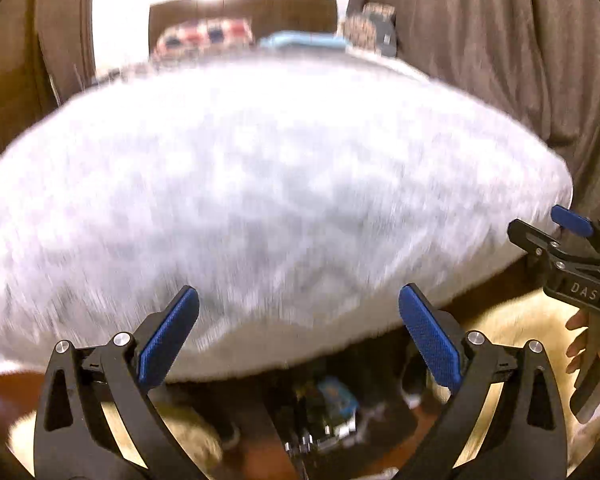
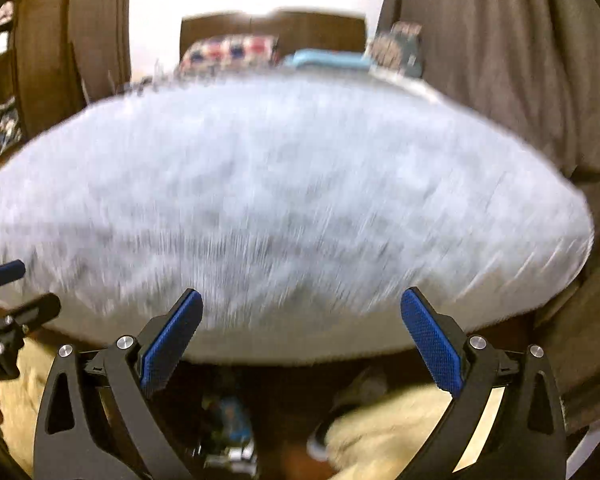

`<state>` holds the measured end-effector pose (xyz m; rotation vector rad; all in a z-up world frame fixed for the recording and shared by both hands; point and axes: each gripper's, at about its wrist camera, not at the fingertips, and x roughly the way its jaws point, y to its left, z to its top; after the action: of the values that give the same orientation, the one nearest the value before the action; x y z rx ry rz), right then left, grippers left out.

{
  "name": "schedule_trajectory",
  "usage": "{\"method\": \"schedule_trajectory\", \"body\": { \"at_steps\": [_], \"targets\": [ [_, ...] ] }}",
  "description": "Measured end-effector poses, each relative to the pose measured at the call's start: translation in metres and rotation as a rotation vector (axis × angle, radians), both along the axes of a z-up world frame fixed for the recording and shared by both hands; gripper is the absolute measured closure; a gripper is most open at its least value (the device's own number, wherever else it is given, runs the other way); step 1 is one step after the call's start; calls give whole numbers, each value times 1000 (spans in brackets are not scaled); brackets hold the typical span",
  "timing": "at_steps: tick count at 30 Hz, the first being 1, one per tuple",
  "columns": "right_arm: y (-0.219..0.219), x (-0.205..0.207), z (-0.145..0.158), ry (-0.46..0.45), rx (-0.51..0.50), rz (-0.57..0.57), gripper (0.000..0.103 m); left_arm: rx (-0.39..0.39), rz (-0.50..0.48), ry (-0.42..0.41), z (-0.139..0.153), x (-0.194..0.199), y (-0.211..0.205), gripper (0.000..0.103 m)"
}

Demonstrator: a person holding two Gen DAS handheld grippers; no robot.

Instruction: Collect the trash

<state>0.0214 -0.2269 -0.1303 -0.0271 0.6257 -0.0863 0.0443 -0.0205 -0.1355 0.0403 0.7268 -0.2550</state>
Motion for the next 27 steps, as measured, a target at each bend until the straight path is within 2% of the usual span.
{"method": "schedule_trajectory", "body": {
  "at_steps": [4, 9, 17, 22, 27],
  "targets": [
    [-7, 6, 42, -113, 7, -16, 3, -5, 9, -95, 31, 7, -6, 8],
    [-13, 7, 79, -220, 12, -39, 3, -9, 39, -182, 61, 14, -8, 8],
    [-9, -3, 103, -308, 31, -70, 3, 25, 72, -304, 98, 8, -8, 8],
    [-11, -6, 108, -325, 45, -105, 3, 8, 77, -318, 105, 7, -7, 8],
    [-3, -4, 103, -299, -3, -115, 3, 6, 78, -320, 107, 5, -7, 8]
  ]
}}
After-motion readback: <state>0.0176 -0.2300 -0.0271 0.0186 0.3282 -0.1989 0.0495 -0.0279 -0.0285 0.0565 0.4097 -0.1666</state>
